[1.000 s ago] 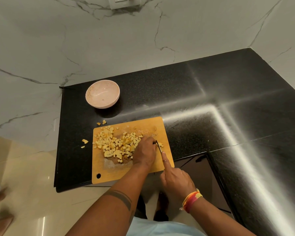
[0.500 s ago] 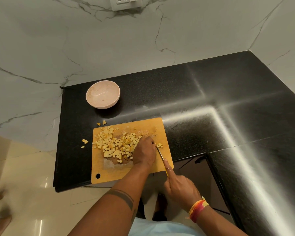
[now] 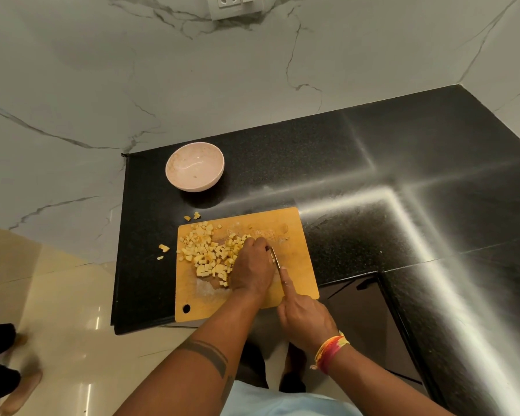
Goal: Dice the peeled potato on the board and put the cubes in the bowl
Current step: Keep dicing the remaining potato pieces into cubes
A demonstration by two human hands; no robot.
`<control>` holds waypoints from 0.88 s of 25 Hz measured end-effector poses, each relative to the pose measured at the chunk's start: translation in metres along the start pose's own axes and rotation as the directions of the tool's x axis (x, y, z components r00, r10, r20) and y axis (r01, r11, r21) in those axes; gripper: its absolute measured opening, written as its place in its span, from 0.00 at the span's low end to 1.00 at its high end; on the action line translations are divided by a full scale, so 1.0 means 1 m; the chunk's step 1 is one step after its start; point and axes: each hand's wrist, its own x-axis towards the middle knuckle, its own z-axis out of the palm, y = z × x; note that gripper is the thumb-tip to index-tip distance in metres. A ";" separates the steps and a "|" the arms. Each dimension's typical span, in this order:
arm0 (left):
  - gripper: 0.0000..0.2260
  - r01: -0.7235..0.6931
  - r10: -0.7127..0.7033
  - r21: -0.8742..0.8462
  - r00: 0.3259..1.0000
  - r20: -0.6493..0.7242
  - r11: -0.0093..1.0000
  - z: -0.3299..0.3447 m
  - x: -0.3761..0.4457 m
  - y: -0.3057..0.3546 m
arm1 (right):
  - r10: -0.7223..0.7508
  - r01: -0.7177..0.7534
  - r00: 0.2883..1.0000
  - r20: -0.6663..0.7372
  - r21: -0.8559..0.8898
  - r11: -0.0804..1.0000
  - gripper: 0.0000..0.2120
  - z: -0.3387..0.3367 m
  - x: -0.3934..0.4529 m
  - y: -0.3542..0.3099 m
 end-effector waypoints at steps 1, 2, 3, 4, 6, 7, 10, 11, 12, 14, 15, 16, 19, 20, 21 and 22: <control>0.08 -0.002 0.002 0.004 1.000 -0.011 1.000 -0.003 0.002 0.000 | 0.000 0.000 1.000 -0.022 0.005 1.000 0.34 -0.003 0.001 0.001; 0.08 -0.007 0.007 0.002 1.000 -0.023 1.000 -0.004 0.004 0.001 | 0.005 -0.005 0.999 -0.050 0.015 1.000 0.34 -0.006 0.001 0.004; 0.07 -0.017 0.016 -0.010 0.999 -0.034 1.000 -0.005 0.007 0.003 | 0.018 -0.016 0.997 -0.078 0.025 1.000 0.34 -0.010 0.000 0.008; 0.06 -0.035 0.033 -0.028 0.999 -0.042 0.999 -0.005 0.011 0.006 | 0.036 -0.033 0.994 -0.102 0.034 0.999 0.33 -0.014 0.000 0.011; 0.06 -0.085 0.082 -0.070 0.996 -0.043 0.994 -0.002 0.022 0.014 | 0.075 -0.067 0.987 -0.141 0.055 0.996 0.33 -0.021 0.003 0.016; 0.06 -0.107 0.104 -0.097 0.994 -0.036 0.990 0.000 0.029 0.018 | 0.090 -0.080 0.983 -0.159 0.069 0.994 0.33 -0.023 0.006 0.018; 0.10 -0.114 0.116 -0.160 0.993 0.005 0.981 0.007 0.051 0.036 | 0.131 -0.109 0.971 -0.198 0.118 0.987 0.33 -0.025 0.011 0.023; 0.11 -0.094 0.098 -0.157 0.995 0.022 0.983 0.009 0.057 0.041 | 0.141 -0.115 0.969 -0.203 0.135 0.984 0.32 -0.025 0.011 0.024; 0.12 -0.067 0.074 -0.140 0.996 0.043 0.988 0.012 0.063 0.045 | 0.147 -0.118 0.968 -0.201 0.148 0.982 0.32 -0.026 0.011 0.025; 0.12 -0.036 0.043 -0.082 0.996 0.081 0.996 0.018 0.070 0.047 | 0.137 -0.110 0.973 -0.185 0.149 0.983 0.32 -0.025 0.010 0.027; 0.10 -0.038 0.044 -0.061 0.994 0.095 0.997 0.021 0.071 0.045 | 0.130 -0.104 0.976 -0.177 0.146 0.984 0.32 -0.026 0.008 0.028; 0.10 -0.051 0.056 -0.053 0.992 0.111 0.997 0.023 0.072 0.044 | 0.128 -0.102 0.976 -0.175 0.151 0.983 0.32 -0.026 0.008 0.030; 0.10 -0.134 0.147 -0.094 0.977 0.156 0.987 0.019 0.068 0.039 | 0.130 -0.092 0.973 -0.193 0.194 0.977 0.32 -0.028 0.006 0.035; 0.10 -0.171 0.188 -0.117 0.969 0.158 0.978 0.015 0.065 0.037 | 0.124 -0.084 0.973 -0.197 0.200 0.976 0.32 -0.029 0.005 0.036; 0.10 -0.207 0.227 -0.138 0.961 0.156 0.969 0.012 0.059 0.036 | 0.115 -0.074 0.974 -0.197 0.202 0.977 0.32 -0.029 0.004 0.037; 0.10 -0.238 0.261 -0.150 0.953 0.156 0.960 0.009 0.052 0.033 | 0.105 -0.065 0.975 -0.196 0.202 0.977 0.32 -0.029 0.003 0.037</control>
